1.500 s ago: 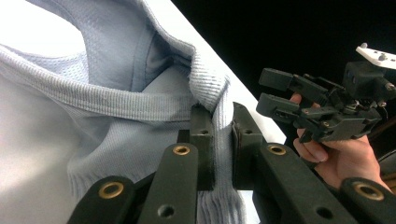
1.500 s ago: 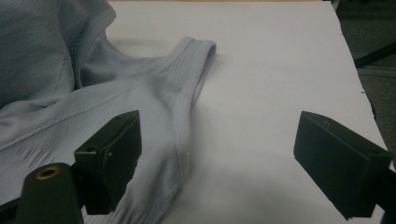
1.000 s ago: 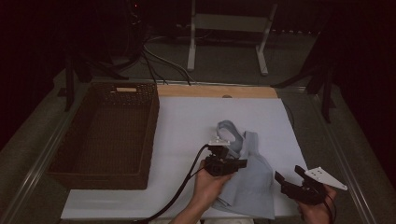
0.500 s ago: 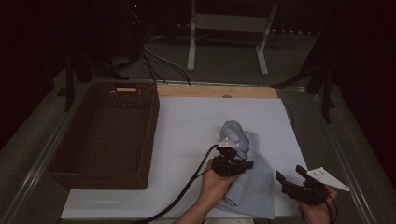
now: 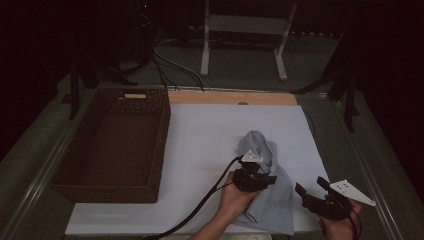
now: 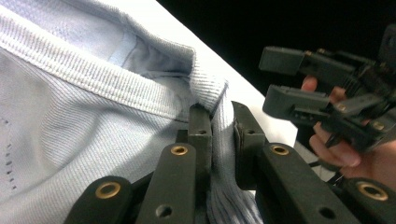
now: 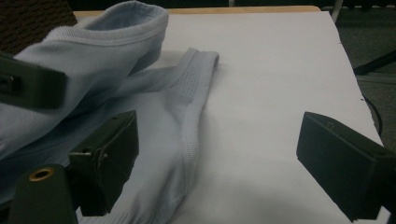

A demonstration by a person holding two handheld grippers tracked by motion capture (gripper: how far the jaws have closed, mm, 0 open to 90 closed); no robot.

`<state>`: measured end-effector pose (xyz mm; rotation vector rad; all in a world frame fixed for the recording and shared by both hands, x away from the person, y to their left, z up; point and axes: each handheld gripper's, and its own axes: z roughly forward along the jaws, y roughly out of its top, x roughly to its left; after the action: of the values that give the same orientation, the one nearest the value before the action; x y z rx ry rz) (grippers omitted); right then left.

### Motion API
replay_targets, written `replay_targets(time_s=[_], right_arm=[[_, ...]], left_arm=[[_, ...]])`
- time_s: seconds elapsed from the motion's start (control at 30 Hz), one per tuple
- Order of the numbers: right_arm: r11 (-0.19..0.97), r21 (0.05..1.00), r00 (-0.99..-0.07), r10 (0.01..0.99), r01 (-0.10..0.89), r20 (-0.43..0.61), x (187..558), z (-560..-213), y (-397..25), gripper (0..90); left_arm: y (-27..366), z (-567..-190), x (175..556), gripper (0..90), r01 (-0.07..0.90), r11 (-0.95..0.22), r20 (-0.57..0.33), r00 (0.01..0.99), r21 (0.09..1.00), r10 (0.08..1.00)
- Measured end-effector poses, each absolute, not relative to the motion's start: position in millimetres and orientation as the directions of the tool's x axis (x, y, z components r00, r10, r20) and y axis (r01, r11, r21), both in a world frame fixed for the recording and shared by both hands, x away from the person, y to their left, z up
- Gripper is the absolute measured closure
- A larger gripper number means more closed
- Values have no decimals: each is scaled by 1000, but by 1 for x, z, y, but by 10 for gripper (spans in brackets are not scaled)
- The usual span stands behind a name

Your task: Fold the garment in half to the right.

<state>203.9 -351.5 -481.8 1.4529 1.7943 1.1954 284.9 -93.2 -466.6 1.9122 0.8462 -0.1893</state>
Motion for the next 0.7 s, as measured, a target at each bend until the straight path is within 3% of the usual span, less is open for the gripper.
replay_targets(time_s=[0.17, 0.7], right_arm=[[28, 877, -277, 953, 480, 121, 204, -482, -352, 133], [41, 878, -290, 950, 476, 113, 204, -482, -350, 134]], left_arm=[[-93, -468, 285, 768, 619, -270, -461, 753, 737, 469], [-90, -466, 284, 264, 560, -271, -397, 785, 783, 476]])
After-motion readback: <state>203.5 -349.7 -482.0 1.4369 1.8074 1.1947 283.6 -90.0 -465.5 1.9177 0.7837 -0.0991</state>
